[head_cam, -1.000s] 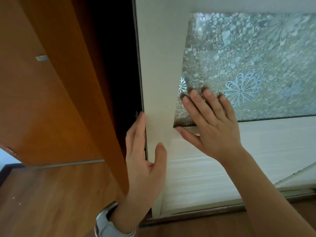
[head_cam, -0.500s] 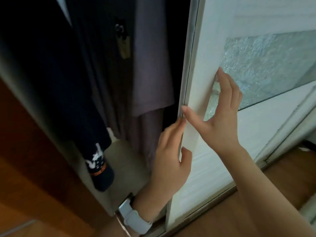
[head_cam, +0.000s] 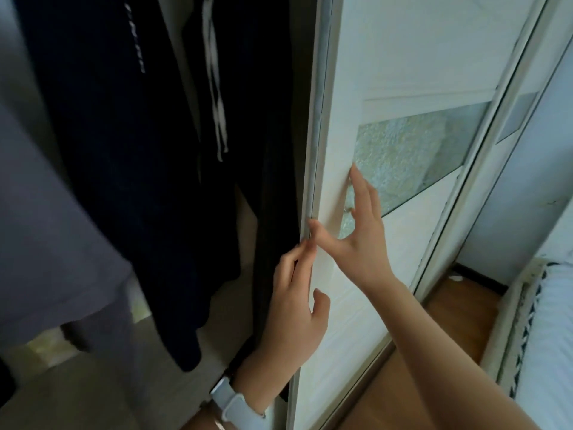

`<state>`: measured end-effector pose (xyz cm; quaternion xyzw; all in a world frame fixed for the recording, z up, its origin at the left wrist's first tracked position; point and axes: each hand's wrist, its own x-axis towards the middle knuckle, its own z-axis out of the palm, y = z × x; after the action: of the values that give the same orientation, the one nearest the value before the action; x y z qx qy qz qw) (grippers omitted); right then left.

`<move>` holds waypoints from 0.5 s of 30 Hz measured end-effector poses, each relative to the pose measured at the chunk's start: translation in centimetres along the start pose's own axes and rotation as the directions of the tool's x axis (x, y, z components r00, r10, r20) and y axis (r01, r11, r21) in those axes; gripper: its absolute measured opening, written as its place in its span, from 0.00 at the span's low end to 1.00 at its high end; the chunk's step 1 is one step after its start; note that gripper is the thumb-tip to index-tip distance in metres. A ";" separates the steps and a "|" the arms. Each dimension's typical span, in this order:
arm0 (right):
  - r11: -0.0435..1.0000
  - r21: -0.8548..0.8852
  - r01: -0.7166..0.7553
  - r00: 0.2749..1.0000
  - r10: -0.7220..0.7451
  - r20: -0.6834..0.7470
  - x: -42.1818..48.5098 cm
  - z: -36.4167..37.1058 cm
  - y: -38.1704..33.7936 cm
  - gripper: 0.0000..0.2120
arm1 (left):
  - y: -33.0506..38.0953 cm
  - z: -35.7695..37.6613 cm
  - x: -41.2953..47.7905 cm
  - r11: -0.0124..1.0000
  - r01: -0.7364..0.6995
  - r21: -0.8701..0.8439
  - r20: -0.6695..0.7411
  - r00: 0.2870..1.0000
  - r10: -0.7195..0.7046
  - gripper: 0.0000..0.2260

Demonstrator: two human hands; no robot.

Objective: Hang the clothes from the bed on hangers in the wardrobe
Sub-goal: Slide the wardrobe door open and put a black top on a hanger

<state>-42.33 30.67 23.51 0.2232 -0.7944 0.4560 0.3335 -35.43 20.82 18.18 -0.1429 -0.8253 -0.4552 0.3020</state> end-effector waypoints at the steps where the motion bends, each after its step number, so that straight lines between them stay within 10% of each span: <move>1: 1.000 -0.001 0.000 1.000 0.000 -0.006 0.5 -0.3 1.0 0.43 | -0.1 1.1 0.6 1.000 -0.005 -0.003 -0.004 1.000 0.005 0.28; 15: 0.992 0.011 -0.128 0.991 0.128 0.043 5.4 -3.3 9.0 0.41 | 0.1 7.8 6.5 0.997 0.011 0.072 0.266 0.963 -0.030 0.34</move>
<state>-50.78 37.67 23.49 0.1836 -0.8107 0.4771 0.2853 -43.29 27.14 19.17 -0.1838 -0.8754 -0.4056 0.1882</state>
